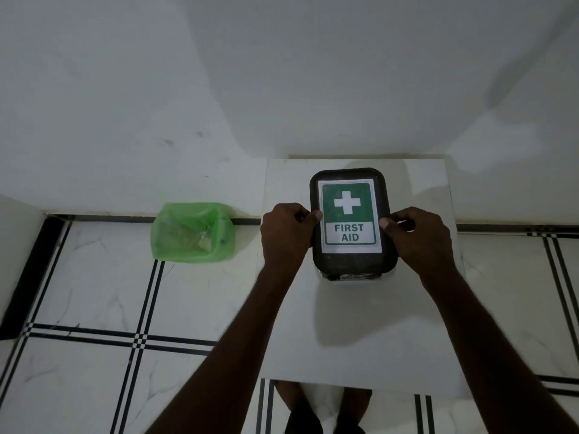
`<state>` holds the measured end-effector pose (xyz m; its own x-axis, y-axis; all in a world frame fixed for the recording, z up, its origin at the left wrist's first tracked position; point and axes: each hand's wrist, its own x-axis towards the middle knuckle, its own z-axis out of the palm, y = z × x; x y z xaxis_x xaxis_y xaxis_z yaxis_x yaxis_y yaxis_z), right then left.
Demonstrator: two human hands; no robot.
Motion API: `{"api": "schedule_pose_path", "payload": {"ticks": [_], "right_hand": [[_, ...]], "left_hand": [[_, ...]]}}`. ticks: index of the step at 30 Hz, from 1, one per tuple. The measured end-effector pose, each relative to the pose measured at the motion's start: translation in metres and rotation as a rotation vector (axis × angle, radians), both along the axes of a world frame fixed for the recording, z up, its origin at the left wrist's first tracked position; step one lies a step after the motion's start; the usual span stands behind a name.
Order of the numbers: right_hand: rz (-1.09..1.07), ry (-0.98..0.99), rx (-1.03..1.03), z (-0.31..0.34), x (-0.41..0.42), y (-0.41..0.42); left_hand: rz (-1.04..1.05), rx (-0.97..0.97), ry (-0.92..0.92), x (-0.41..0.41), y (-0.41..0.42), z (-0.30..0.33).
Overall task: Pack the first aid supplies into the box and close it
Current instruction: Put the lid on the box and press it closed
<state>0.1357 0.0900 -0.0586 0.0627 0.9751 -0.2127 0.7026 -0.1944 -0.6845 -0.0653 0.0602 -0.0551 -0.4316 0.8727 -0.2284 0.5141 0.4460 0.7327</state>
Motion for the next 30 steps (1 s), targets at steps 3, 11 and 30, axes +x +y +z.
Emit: {"api": "schedule_pose_path", "payload": {"ticks": [3,11,30], "right_hand": [[0.029,0.051,-0.058,0.002,0.006,-0.002],[0.105,-0.065,0.033,0.011,0.006,-0.018],[-0.305,0.761,-0.584,-0.001,0.029,-0.070]], "left_hand": [[-0.011,-0.023,-0.079,-0.004,0.001,0.002],[-0.111,-0.028,0.063,-0.001,-0.006,0.007],[0.216,-0.281,-0.819,0.009,-0.083,-0.016]]}}
